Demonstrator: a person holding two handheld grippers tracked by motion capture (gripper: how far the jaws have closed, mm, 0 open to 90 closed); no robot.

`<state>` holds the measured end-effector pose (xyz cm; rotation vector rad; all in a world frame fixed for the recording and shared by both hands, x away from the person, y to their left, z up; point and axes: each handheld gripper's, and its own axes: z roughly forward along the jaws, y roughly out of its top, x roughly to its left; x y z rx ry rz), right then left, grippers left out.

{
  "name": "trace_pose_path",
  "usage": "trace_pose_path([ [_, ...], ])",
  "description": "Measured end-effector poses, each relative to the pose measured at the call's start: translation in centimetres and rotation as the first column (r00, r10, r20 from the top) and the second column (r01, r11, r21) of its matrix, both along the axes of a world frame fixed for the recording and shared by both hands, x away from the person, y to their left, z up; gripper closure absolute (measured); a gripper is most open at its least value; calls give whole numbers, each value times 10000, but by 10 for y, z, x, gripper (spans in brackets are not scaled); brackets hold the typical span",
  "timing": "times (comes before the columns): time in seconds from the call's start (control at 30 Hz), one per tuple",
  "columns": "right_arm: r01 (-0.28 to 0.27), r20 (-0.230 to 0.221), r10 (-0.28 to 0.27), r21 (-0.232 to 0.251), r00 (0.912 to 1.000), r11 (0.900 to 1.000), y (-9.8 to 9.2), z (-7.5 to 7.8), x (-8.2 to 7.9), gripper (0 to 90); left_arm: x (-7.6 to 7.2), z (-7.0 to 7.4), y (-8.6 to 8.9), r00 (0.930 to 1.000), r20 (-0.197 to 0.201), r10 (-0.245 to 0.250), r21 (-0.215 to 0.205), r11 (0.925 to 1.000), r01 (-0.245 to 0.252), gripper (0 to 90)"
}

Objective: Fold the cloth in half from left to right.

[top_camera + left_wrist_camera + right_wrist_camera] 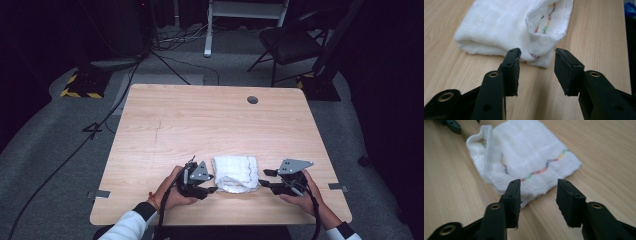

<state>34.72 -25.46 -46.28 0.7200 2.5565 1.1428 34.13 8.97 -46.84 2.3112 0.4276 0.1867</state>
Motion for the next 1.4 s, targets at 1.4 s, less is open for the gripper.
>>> trace_pose_path([
  [1.4,59,266,-35,-910,9996,9958,25,-12,9,287,9,-6,-2,9899,73,1417,389,9891,-1419,192],
])
